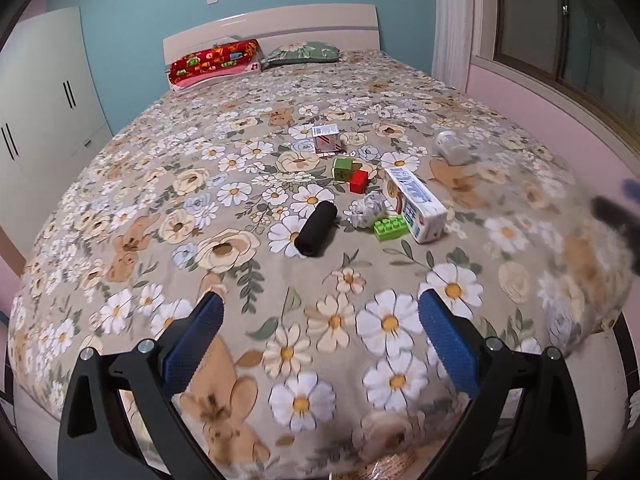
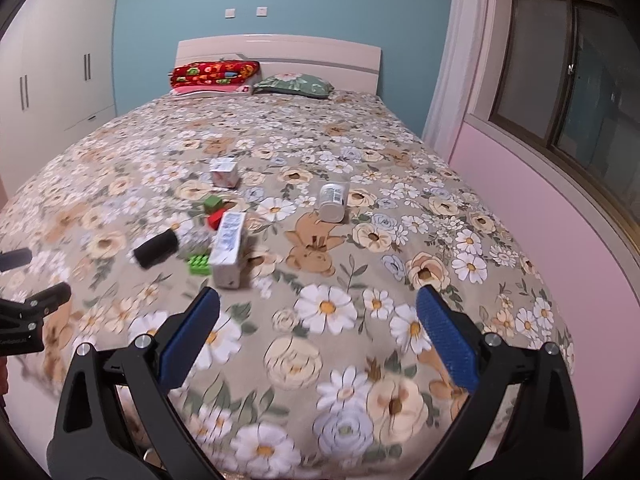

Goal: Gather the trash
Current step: 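Grasp the black foam tube with the left tool while the right tool grasps the white yogurt cup, then carry the black tube and yogurt cup down over the white paper bowl with both tools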

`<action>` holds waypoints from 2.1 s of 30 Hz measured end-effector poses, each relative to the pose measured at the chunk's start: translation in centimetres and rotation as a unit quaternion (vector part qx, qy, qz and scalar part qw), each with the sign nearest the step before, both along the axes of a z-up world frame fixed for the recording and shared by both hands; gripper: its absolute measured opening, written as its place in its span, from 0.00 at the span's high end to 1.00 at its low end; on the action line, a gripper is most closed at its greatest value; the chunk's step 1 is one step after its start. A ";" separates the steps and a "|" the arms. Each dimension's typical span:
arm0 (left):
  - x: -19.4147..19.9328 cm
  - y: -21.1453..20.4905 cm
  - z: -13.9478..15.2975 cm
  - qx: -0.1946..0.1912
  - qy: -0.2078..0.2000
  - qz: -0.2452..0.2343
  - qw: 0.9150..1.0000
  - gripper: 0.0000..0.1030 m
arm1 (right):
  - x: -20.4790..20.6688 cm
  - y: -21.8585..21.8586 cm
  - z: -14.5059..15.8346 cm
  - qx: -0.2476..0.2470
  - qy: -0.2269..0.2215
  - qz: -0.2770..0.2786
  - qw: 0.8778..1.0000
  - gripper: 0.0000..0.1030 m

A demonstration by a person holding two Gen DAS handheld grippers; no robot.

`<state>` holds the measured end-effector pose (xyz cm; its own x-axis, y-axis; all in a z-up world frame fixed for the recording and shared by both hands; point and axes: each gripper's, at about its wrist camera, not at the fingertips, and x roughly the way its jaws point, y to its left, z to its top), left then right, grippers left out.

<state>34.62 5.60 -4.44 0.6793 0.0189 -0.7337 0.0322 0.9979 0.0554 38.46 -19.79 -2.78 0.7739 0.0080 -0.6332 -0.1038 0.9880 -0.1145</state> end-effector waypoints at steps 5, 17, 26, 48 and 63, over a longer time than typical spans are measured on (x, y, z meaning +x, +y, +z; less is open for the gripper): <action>3.7 0.7 -1.6 -0.003 0.008 0.001 1.000 0.04 | 4.7 0.2 -1.8 -0.003 0.013 -0.006 1.000 0.06; 12.6 1.3 -6.8 0.005 0.038 -0.025 0.999 0.04 | 18.8 0.1 -7.1 -0.017 0.065 -0.011 0.998 0.06; 18.3 1.7 -10.0 -0.004 0.085 -0.034 0.996 0.04 | 31.7 -1.4 -11.7 -0.005 0.170 -0.021 0.985 0.06; 22.3 -0.5 -12.8 0.013 0.174 -0.056 0.983 0.63 | 40.0 -2.0 -16.2 0.031 0.297 -0.016 0.954 0.53; 17.6 1.4 -6.9 0.010 0.153 -0.013 0.988 0.66 | 32.2 -2.5 -7.5 0.057 0.249 0.008 0.967 0.54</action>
